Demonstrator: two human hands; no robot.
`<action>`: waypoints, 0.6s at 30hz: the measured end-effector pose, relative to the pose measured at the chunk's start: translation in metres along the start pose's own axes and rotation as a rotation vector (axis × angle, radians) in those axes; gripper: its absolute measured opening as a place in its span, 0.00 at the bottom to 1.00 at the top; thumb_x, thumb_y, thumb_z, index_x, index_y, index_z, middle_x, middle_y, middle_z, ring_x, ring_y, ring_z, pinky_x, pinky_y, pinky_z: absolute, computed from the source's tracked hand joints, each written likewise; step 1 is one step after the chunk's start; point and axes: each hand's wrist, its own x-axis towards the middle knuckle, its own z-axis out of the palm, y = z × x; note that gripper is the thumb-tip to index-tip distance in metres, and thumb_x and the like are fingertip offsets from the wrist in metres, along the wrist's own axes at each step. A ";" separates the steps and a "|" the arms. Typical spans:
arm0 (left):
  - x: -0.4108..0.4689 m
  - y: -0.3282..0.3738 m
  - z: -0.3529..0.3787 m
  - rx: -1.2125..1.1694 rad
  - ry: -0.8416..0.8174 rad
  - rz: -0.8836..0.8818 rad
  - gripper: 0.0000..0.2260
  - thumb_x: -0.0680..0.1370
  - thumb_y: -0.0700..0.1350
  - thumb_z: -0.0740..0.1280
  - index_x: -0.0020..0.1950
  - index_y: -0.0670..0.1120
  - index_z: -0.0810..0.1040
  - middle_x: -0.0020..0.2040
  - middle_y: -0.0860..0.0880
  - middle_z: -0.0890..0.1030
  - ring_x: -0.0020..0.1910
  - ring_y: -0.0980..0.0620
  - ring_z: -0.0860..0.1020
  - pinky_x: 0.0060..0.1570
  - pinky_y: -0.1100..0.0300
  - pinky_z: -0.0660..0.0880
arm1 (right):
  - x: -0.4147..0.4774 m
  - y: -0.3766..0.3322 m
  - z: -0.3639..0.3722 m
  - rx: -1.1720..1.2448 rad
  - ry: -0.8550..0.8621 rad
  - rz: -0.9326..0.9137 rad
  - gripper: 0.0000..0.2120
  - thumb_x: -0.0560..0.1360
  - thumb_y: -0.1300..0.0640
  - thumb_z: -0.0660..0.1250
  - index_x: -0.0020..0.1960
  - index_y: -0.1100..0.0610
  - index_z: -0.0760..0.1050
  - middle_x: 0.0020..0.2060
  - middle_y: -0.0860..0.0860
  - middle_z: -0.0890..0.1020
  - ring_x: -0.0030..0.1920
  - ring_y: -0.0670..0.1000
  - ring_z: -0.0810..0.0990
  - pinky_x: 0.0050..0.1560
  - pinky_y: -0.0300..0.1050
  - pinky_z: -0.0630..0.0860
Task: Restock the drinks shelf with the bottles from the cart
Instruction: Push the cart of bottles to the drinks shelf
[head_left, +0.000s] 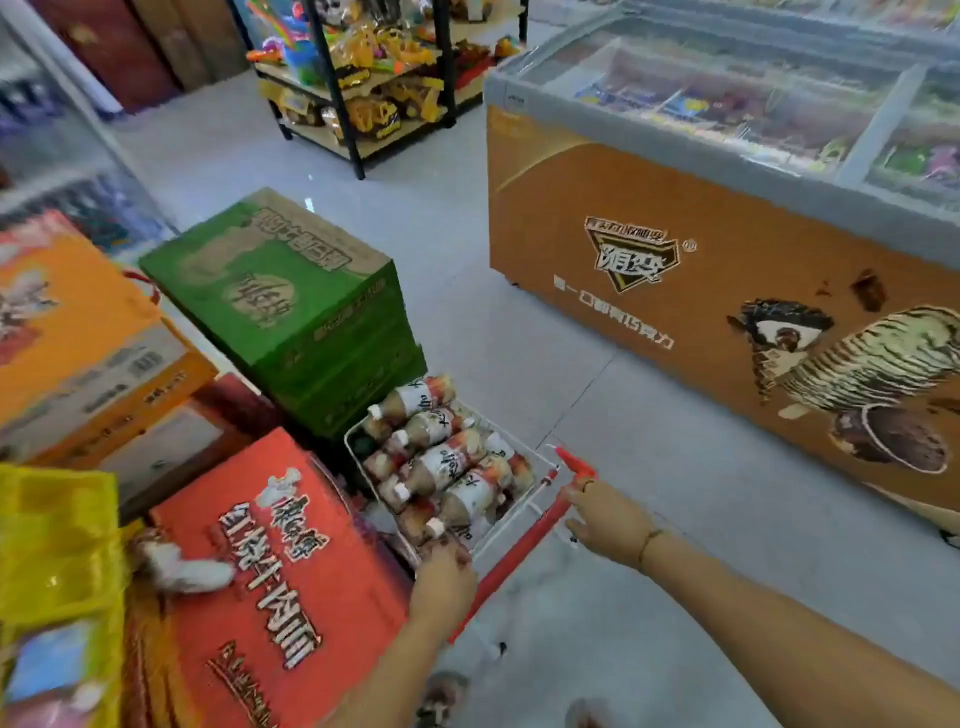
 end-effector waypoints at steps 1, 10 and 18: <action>0.003 0.003 0.012 0.009 0.008 -0.018 0.07 0.76 0.40 0.60 0.50 0.44 0.77 0.49 0.46 0.80 0.48 0.47 0.78 0.45 0.60 0.71 | 0.009 0.006 0.002 -0.014 -0.009 -0.046 0.17 0.78 0.53 0.59 0.66 0.53 0.68 0.65 0.52 0.71 0.66 0.53 0.69 0.63 0.47 0.70; 0.038 0.012 0.119 0.155 0.089 -0.147 0.22 0.78 0.53 0.60 0.68 0.42 0.68 0.64 0.43 0.74 0.67 0.42 0.69 0.70 0.47 0.60 | 0.087 0.050 0.061 -0.267 -0.198 -0.316 0.23 0.77 0.40 0.56 0.69 0.48 0.66 0.62 0.53 0.73 0.64 0.56 0.69 0.64 0.52 0.67; 0.048 0.012 0.152 0.239 0.352 -0.019 0.16 0.72 0.56 0.56 0.47 0.47 0.78 0.39 0.51 0.82 0.40 0.47 0.81 0.44 0.48 0.77 | 0.091 0.074 0.108 -0.224 0.009 -0.382 0.25 0.75 0.36 0.47 0.60 0.49 0.71 0.53 0.53 0.77 0.56 0.56 0.73 0.65 0.52 0.65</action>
